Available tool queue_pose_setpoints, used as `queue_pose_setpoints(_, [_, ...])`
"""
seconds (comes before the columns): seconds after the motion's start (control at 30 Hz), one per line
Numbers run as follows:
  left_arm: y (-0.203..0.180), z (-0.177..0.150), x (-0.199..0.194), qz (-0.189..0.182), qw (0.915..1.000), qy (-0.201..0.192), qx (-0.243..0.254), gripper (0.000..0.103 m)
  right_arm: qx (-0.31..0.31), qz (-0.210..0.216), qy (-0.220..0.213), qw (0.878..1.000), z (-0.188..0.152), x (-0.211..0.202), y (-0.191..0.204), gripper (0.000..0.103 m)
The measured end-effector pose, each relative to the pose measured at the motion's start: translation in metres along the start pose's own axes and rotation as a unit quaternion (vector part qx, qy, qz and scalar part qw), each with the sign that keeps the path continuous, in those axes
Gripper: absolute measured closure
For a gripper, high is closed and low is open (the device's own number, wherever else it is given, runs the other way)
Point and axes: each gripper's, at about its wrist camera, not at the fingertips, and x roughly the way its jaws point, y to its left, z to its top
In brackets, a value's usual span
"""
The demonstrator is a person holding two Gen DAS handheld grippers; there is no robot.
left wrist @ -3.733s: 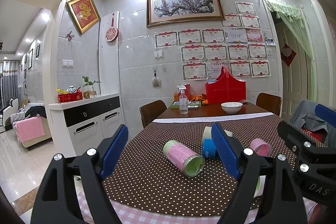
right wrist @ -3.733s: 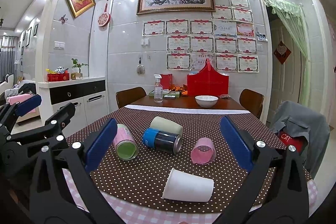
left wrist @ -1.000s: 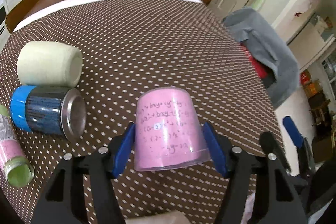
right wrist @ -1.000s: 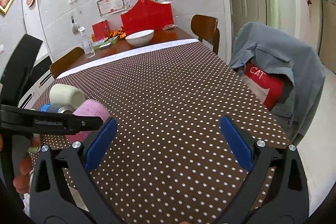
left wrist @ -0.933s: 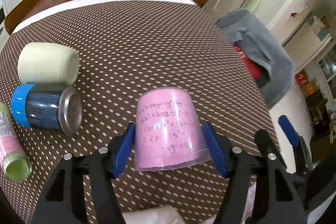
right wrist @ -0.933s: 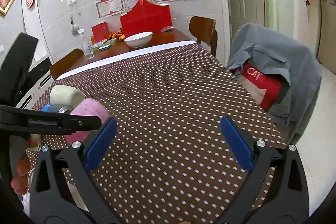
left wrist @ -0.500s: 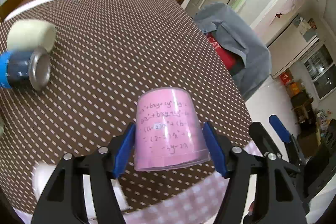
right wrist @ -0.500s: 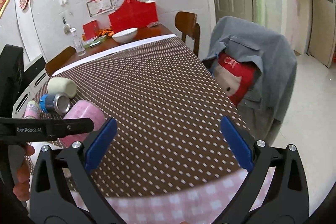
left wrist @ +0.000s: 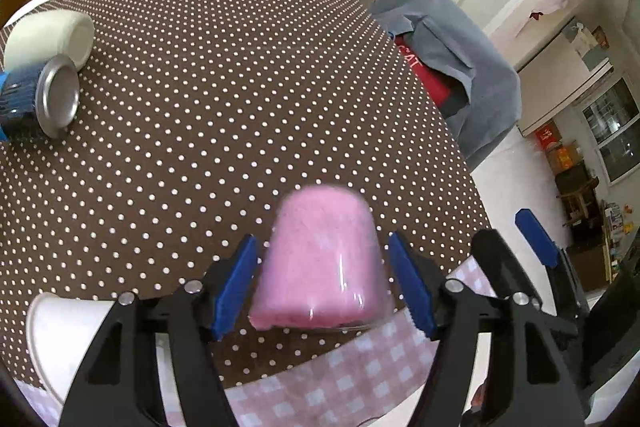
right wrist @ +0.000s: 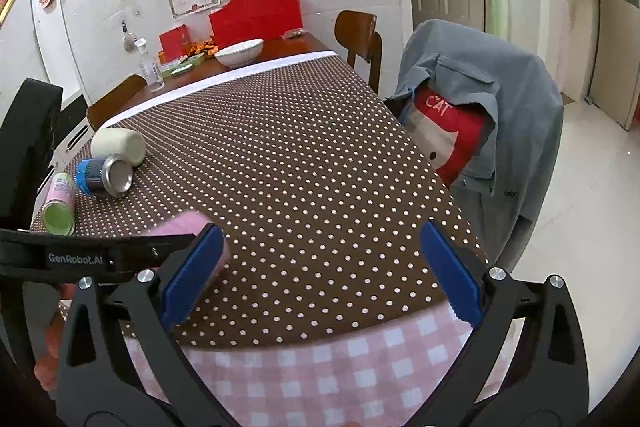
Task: Flip cup upside down
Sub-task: 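Lift the pink cup with the left tool and turn it, then grasp the pink cup with the right tool while the left tool releases it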
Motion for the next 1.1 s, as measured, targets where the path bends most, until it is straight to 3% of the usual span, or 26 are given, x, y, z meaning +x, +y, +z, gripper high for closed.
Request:
queue_pose_setpoints(0.27, [0.015, -0.006, -0.035, -0.010, 0.9997, -0.023, 0.003, 0.034, 0.000, 0.014, 0.005, 1.000, 0.007, -0.003, 0.011, 0.006])
queue_pose_setpoints(0.47, [0.032, -0.010, -0.067, 0.030, 0.9972, -0.064, 0.025, 0.034, 0.032, 0.059, 0.052, 0.996, 0.004, 0.015, 0.026, 0.006])
queue_pose_setpoints(0.7, [0.070, -0.009, -0.084, 0.030, 0.9958, -0.084, 0.021, 0.034, 0.076, 0.114, 0.128, 0.982, -0.004, 0.051, 0.048, 0.006])
queue_pose_setpoints(1.1, [0.095, -0.007, -0.076, 0.028, 0.9949, -0.091, 0.034, 0.034, 0.130, 0.124, 0.203, 0.963, -0.009, 0.092, 0.057, 0.006])
